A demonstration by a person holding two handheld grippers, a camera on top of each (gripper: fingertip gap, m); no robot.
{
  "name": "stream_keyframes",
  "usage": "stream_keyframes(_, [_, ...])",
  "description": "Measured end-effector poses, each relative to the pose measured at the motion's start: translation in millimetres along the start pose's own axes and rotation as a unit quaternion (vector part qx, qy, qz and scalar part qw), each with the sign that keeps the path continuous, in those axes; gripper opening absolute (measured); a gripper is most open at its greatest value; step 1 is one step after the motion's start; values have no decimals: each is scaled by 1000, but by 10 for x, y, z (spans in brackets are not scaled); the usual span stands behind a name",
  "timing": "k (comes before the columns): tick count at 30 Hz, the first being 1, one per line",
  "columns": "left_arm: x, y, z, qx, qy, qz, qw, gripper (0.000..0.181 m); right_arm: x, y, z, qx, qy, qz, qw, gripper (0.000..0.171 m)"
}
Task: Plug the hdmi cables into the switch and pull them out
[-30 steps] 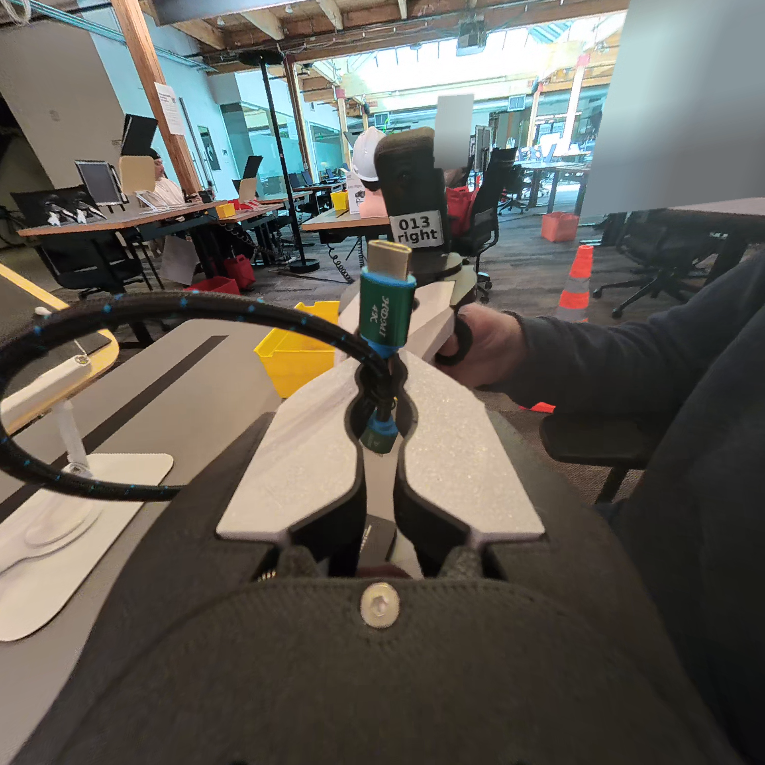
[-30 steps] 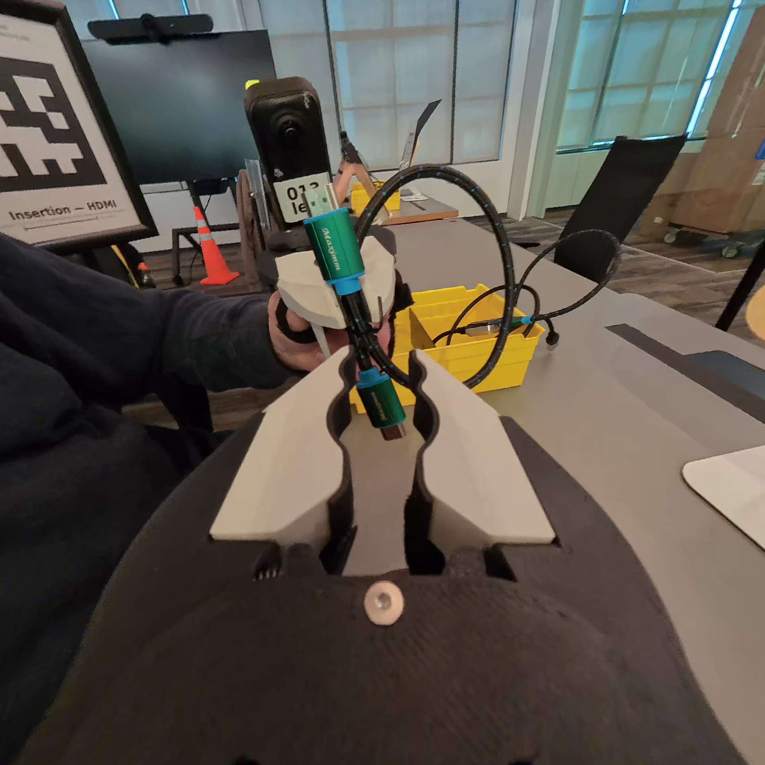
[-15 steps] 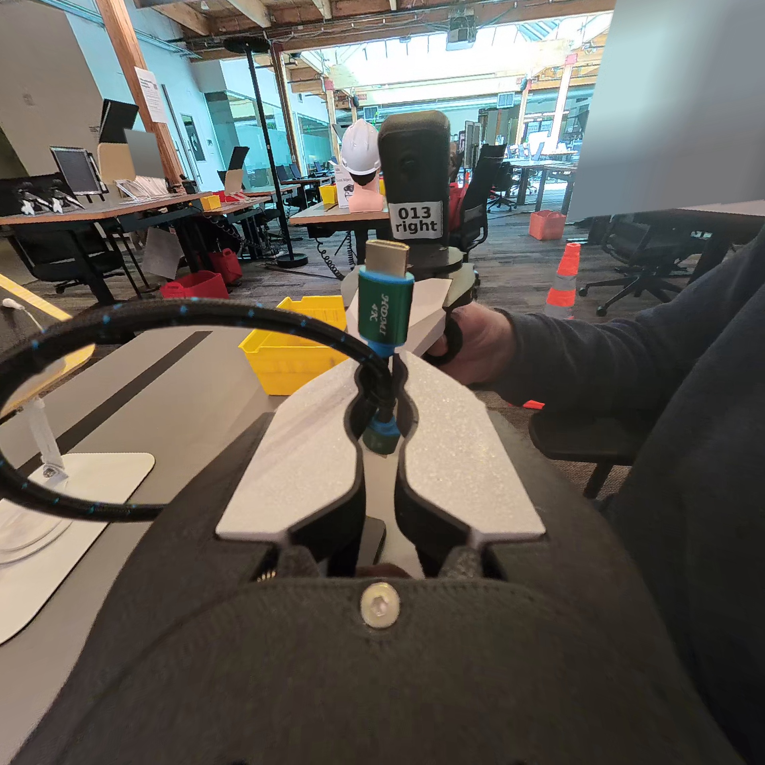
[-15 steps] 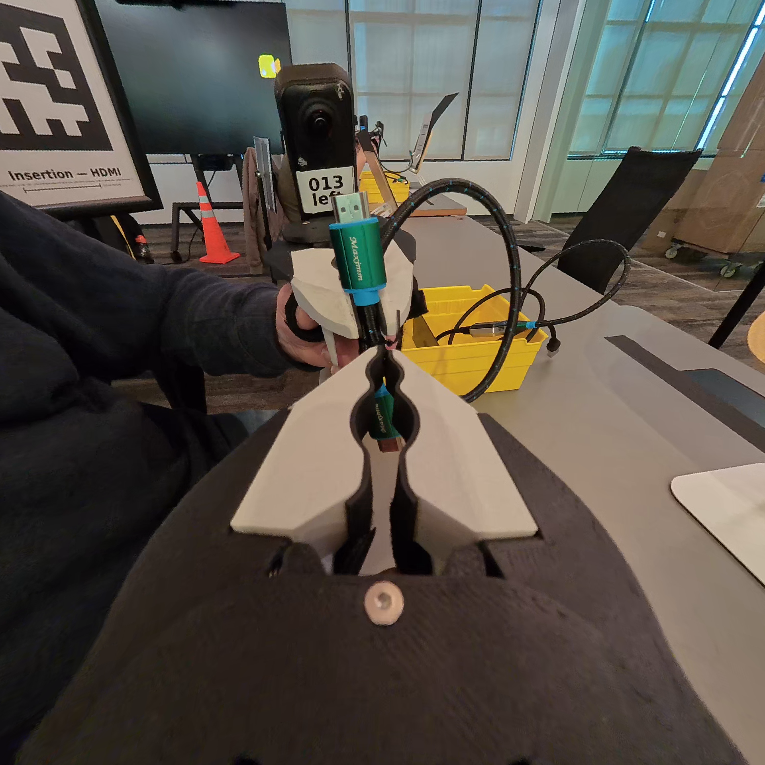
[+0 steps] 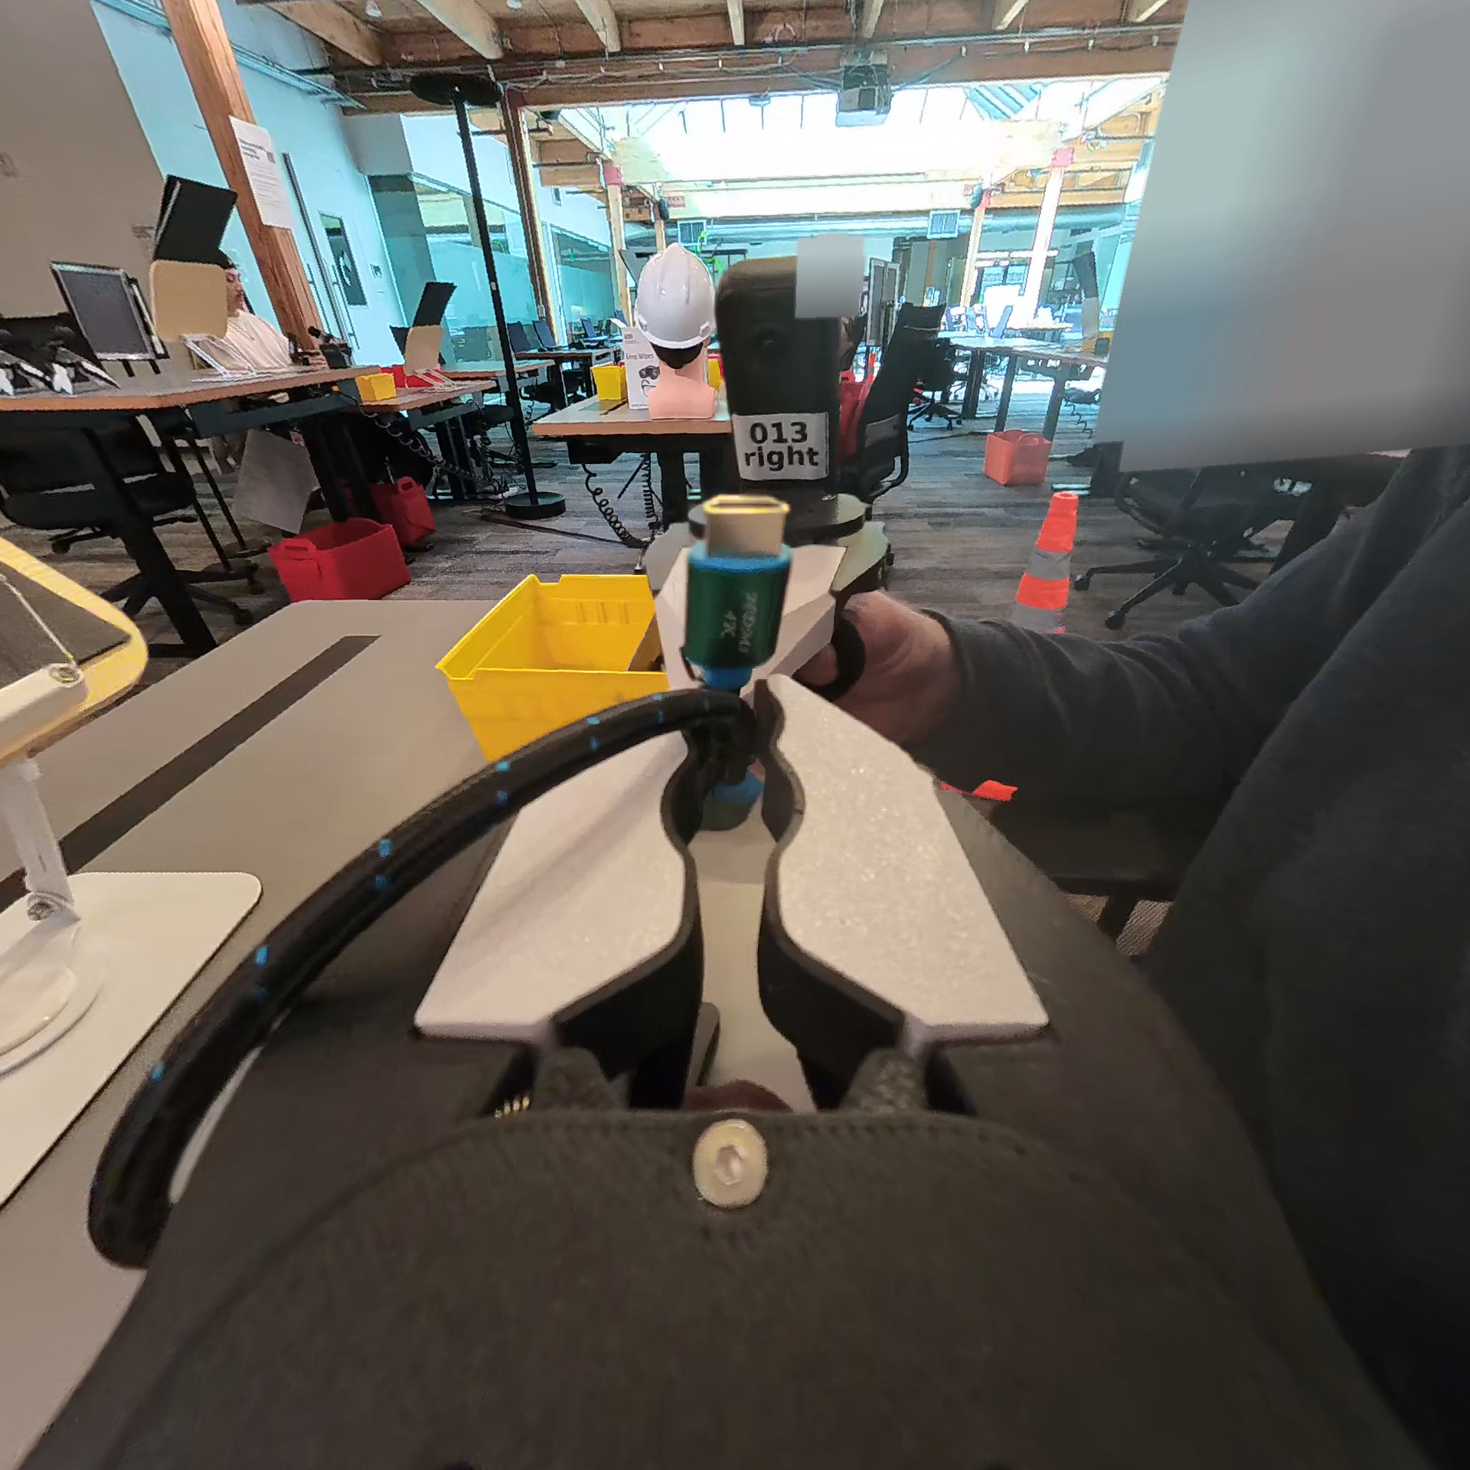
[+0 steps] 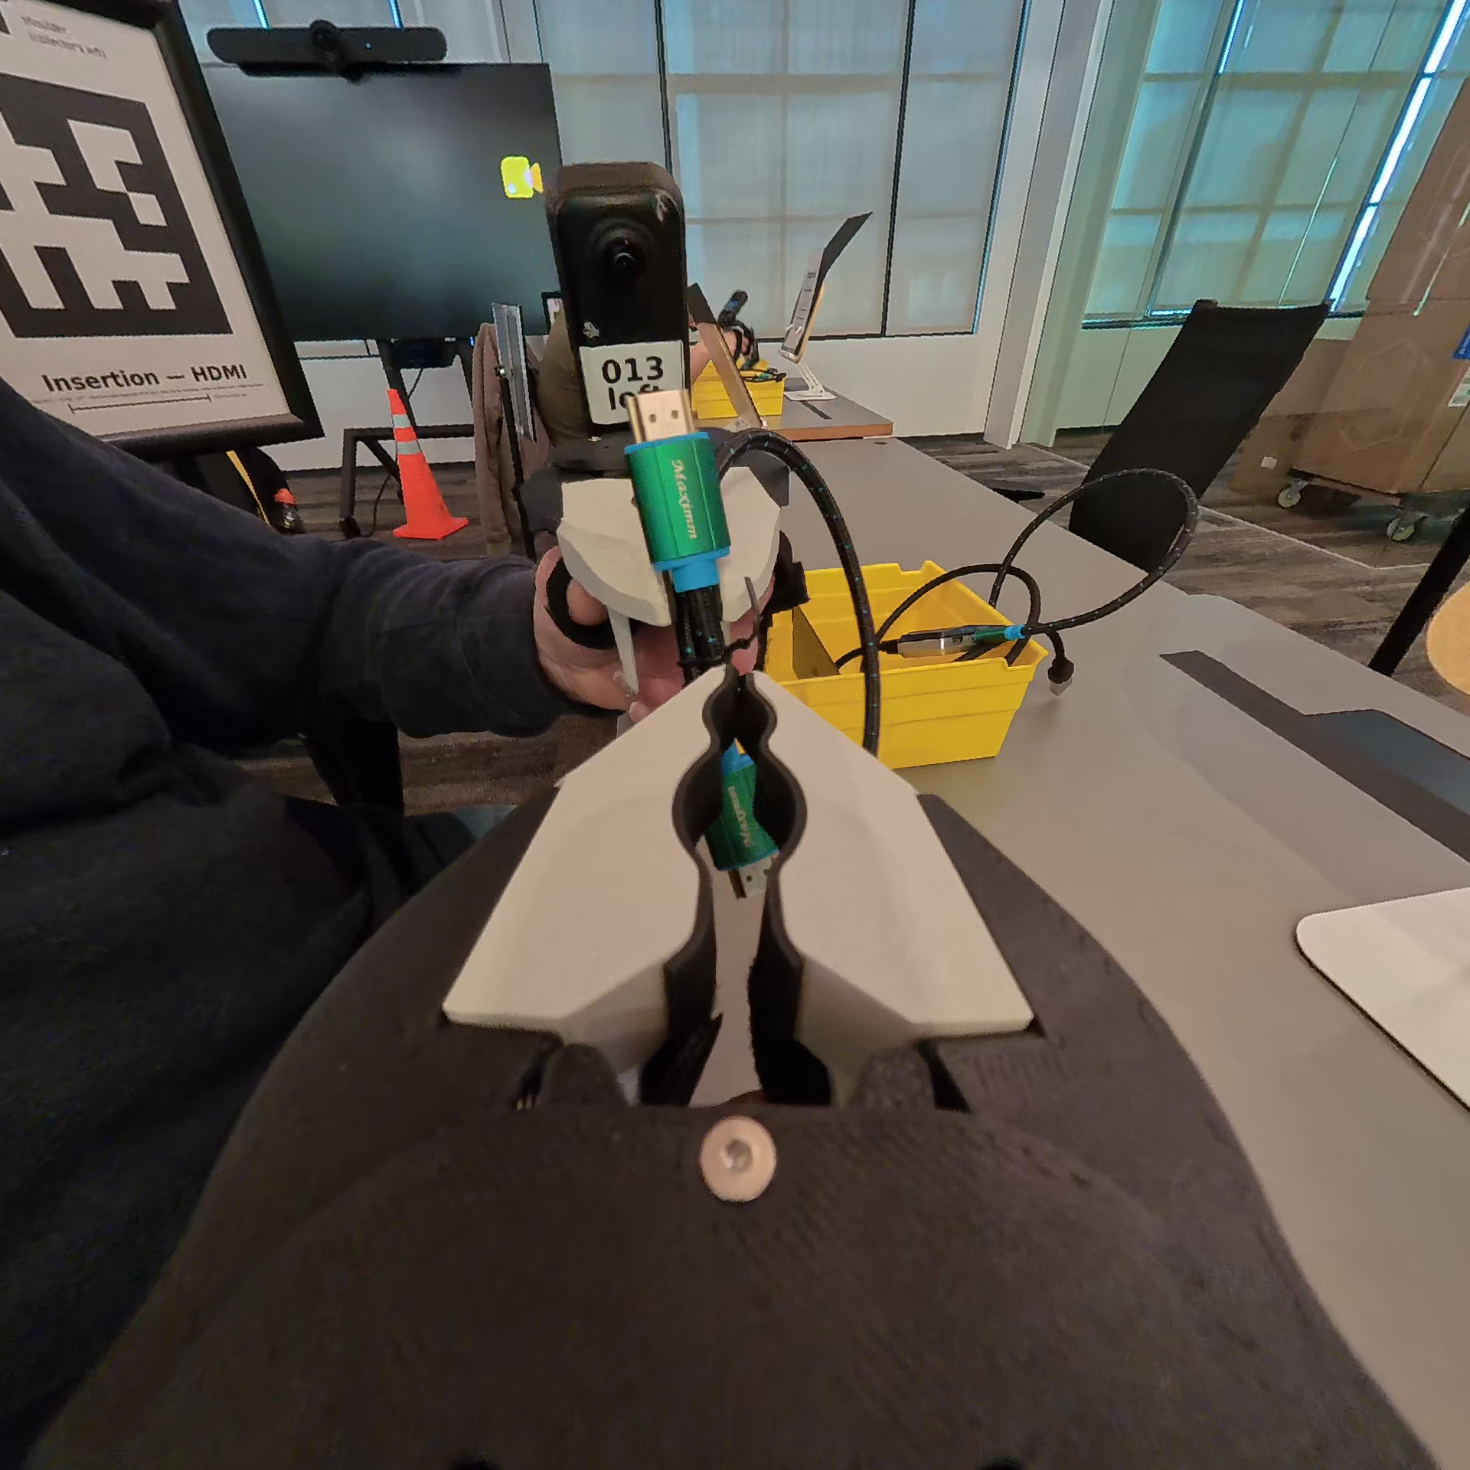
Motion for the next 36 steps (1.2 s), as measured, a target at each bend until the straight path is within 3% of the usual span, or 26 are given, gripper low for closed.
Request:
stream_keyframes(8, [-18, 39, -2, -45, -27, -14, 998, 8, -26, -19, 15, 17, -22, 7, 1000, 0])
stream_keyframes(15, [-11, 15, 9, -24, -11, -10, 1000, 7, -29, -69, -21, 55, -39, 29, 997, 0])
stream_keyframes(22, [9, -17, 20, -5, 8, -13, 1000, 7, -75, -68, 30, 44, -44, 21, 998, 14])
stream_keyframes(36, [59, -44, -10, -1, 28, -19, 999, 7, -102, -56, 24, 37, -29, 38, 998, 10])
Point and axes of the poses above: each gripper's, where its closed fingertips meet, x out along the fingers, z out of its top, y = z × x across the jaws, the point moved 10 cm from there along -x, back along the fingers, and after that the axes turned 2 degrees about -z, right-handed, at the moved point
